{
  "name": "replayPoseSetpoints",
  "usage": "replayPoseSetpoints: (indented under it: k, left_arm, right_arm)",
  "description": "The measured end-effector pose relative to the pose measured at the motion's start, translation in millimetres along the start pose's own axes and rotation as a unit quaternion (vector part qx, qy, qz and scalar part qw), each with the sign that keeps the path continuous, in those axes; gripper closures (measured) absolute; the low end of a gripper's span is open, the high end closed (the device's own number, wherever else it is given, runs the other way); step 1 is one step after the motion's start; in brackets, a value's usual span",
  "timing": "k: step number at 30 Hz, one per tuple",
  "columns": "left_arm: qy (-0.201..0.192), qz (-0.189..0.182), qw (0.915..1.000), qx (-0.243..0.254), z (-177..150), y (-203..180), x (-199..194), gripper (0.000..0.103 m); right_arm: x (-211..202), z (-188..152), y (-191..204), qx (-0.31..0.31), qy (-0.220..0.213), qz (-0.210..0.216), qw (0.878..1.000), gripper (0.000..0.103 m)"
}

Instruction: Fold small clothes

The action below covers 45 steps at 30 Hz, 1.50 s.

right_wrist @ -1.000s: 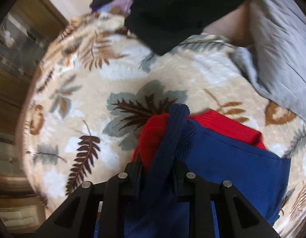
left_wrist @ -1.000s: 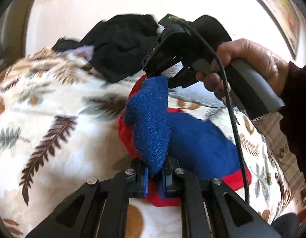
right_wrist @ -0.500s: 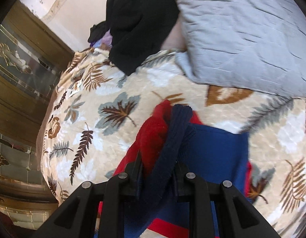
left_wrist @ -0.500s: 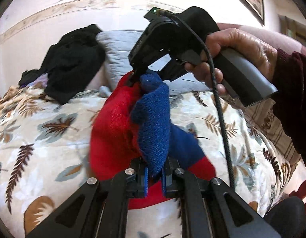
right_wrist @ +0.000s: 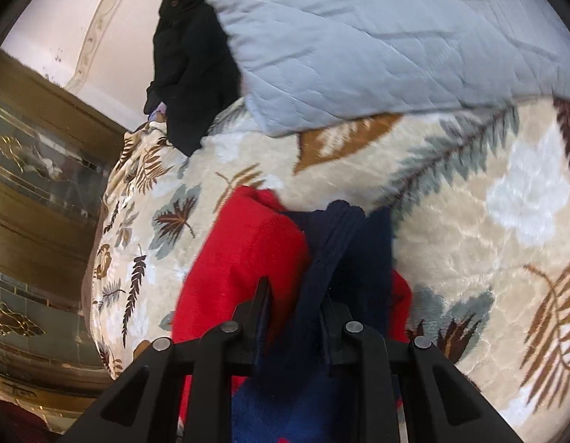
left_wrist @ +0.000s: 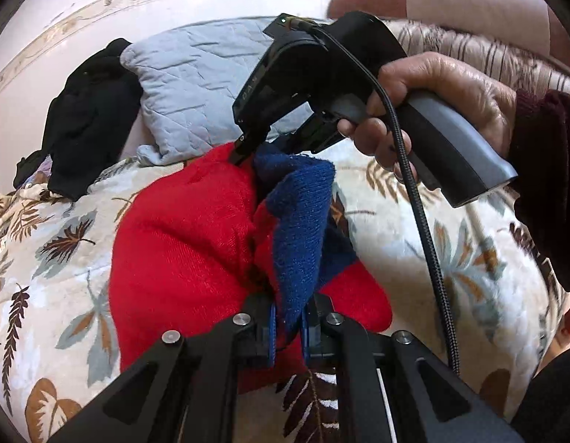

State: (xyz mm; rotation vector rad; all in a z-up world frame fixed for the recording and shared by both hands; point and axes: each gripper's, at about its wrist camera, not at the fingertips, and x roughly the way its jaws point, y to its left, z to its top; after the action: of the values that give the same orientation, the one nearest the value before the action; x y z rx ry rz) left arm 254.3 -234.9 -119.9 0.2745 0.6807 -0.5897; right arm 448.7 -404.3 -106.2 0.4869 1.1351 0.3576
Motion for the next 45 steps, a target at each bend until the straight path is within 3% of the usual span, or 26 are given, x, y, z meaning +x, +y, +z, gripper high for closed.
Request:
replayPoseSetpoints:
  k: [6,8,10,12,16,20,25,30,34,35,36,38,43,45]
  left_arm:
    - [0.013,0.001,0.9997,0.023,-8.1,-10.0,6.2,0.090]
    - [0.012,0.001,0.9994,0.033,-10.6,-11.7,1.9,0.085]
    - [0.006,-0.018,0.9988,0.045,-14.9,-9.4,-11.3,0.082]
    - [-0.001,-0.032,0.9981,0.052,-20.5,-5.0,-27.8,0.077]
    - [-0.023,-0.030,0.9967,0.071,-33.1,12.0,-64.2,0.070]
    - [-0.030,0.000,0.9980,0.055,-37.1,44.4,-74.2,0.070]
    - [-0.011,0.040,0.9991,0.005,-37.7,89.2,-58.7,0.070]
    - [0.015,0.053,0.9983,-0.017,-41.6,109.3,-39.1,0.068]
    - [0.025,0.046,0.9984,-0.018,-42.5,112.1,-26.9,0.068]
    - [0.026,0.044,0.9986,-0.014,-41.5,110.8,-23.9,0.068]
    - [0.026,0.042,0.9987,-0.010,-41.6,109.3,-23.7,0.068]
    - [0.025,0.036,0.9991,-0.001,-41.0,105.9,-22.1,0.068]
    - [0.020,0.028,0.9994,-0.001,-40.0,106.5,-22.0,0.068]
    - [0.018,0.029,0.9994,-0.005,-39.7,109.4,-22.8,0.068]
  right_arm:
    - [8.5,-14.0,-39.4,0.030,-0.017,0.048,0.998,0.076]
    - [9.4,-18.6,-49.5,0.051,-0.019,0.059,0.997,0.076]
    - [8.0,-22.8,-56.6,0.070,-0.023,0.072,0.995,0.076]
    - [1.8,-27.2,-57.2,0.074,-0.032,0.057,0.995,0.069]
    - [-22.5,-36.9,-56.6,0.085,-0.056,0.021,0.995,0.069]
    - [-49.8,-52.7,-45.3,0.074,-0.092,0.011,0.993,0.069]
    - [-60.5,-82.4,-22.8,0.066,-0.112,0.014,0.991,0.069]
    - [-52.8,-113.9,-5.2,0.072,-0.084,0.031,0.993,0.069]
    - [-34.8,-105.8,-4.3,0.125,-0.064,0.054,0.989,0.068]
    - [-25.3,-101.3,-2.2,0.136,-0.049,0.058,0.988,0.063]
    - [-18.4,-99.0,-0.8,0.145,-0.038,0.056,0.987,0.043]
    - [-0.4,-93.4,5.1,0.169,-0.019,0.032,0.985,0.034]
    - [16.8,-87.5,30.4,0.144,-0.044,0.015,0.988,0.040]
    - [21.9,-85.6,40.7,0.129,-0.045,-0.006,0.991,0.074]
